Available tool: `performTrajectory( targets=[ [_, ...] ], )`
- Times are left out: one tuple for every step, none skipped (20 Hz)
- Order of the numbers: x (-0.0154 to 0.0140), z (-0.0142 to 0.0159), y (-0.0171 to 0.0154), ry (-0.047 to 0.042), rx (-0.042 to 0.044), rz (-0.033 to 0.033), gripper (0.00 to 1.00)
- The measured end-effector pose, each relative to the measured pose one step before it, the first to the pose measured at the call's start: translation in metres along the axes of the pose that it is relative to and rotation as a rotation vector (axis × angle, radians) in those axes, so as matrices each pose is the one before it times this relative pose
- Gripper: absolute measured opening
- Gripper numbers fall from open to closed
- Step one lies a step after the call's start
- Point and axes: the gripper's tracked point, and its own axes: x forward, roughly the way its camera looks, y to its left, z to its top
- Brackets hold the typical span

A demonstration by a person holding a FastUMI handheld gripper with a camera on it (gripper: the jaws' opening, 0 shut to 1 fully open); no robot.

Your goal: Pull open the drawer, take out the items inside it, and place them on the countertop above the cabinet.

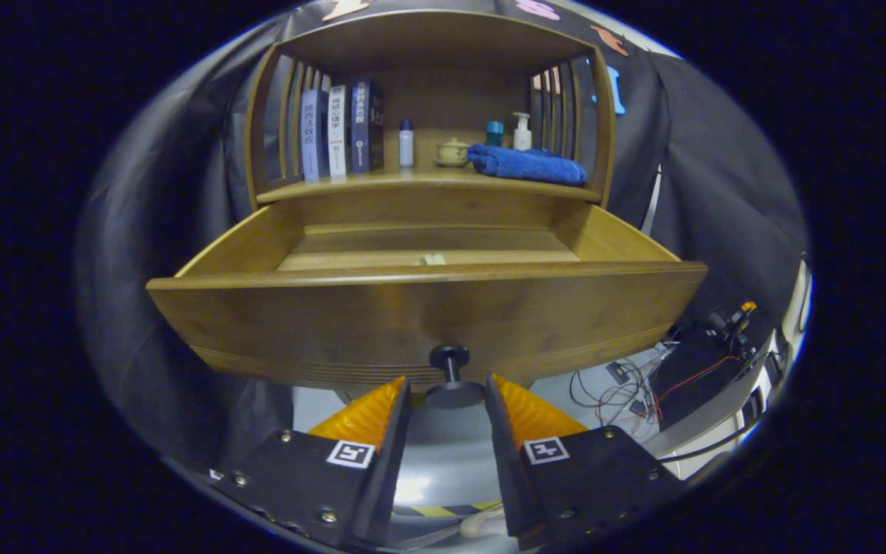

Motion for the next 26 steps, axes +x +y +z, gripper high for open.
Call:
performTrajectory(
  targets=[
    [-0.00774,0.01314,0.00179,-0.03792,0.00710,0.00716,0.56],
    [-0.00497,0.01491,-0.00052,-0.04200,0.00647,-0.00065,0.56],
    [-0.00364,0.01569,-0.00036,-0.03873,0.00460,-0.00233,0.56],
    [-0.00255,0.01338,0.00166,-0.03229,0.00255,0.00028,0.56],
    [0.00149,0.01622,0.00314,-0.03101,-0.00090,0.00769,0.56],
    [0.00392,0.01284,0.00205,-0.02441,-0.00368,0.00299,0.56],
    [0.00721,0.01273,0.00043,-0.02101,-0.00365,0.00038,0.56],
    [0.00712,0.00933,0.00149,-0.01119,-0.00277,0.00537,0.56],
    [0.01103,0.00872,0.00196,-0.00308,-0.00447,0.00368,0.56],
    [0.01163,0.00668,0.00078,0.00588,-0.00664,0.00222,0.56],
    [0.01077,0.00375,0.00204,0.00700,-0.00717,0.00789,0.55],
    [0.01181,0.00334,-0.00011,0.01232,-0.00694,0.00105,0.55],
    [0.01347,-0.00305,-0.00257,0.04062,0.00138,-0.00693,0.55],
    [0.01099,-0.00448,0.00093,0.05443,0.00445,0.00672,0.54],
    [0.01021,-0.00575,0.00257,0.05606,0.00152,0.01932,0.54],
    [0.01445,-0.00437,0.00457,0.04013,-0.00426,0.02748,0.54],
    [0.01163,-0.00006,0.00249,0.01453,-0.01018,0.01578,0.54],
    [0.00614,-0.00131,-0.00248,0.01933,-0.01346,0.00371,0.54],
    [0.00806,-0.00433,-0.00224,0.03172,-0.00608,-0.00451,0.54],
    [0.00920,-0.00963,-0.00002,0.04333,0.00173,0.00429,0.54],
    [0.00782,-0.00732,0.00227,0.05027,0.00634,0.01566,0.54],
    [0.00892,-0.00845,-0.00016,0.04009,0.00213,0.01001,0.54],
    [0.00521,-0.00716,-0.00275,0.03334,-0.00118,-0.00230,0.54],
    [0.00539,-0.00658,0.00035,0.02268,-0.00190,-0.00380,0.54],
    [0.00463,-0.00542,-0.00327,0.01632,0.00741,-0.00548,0.54],
    [0.00265,-0.00637,-0.00175,0.01624,0.01198,0.00059,0.54]
  ],
)
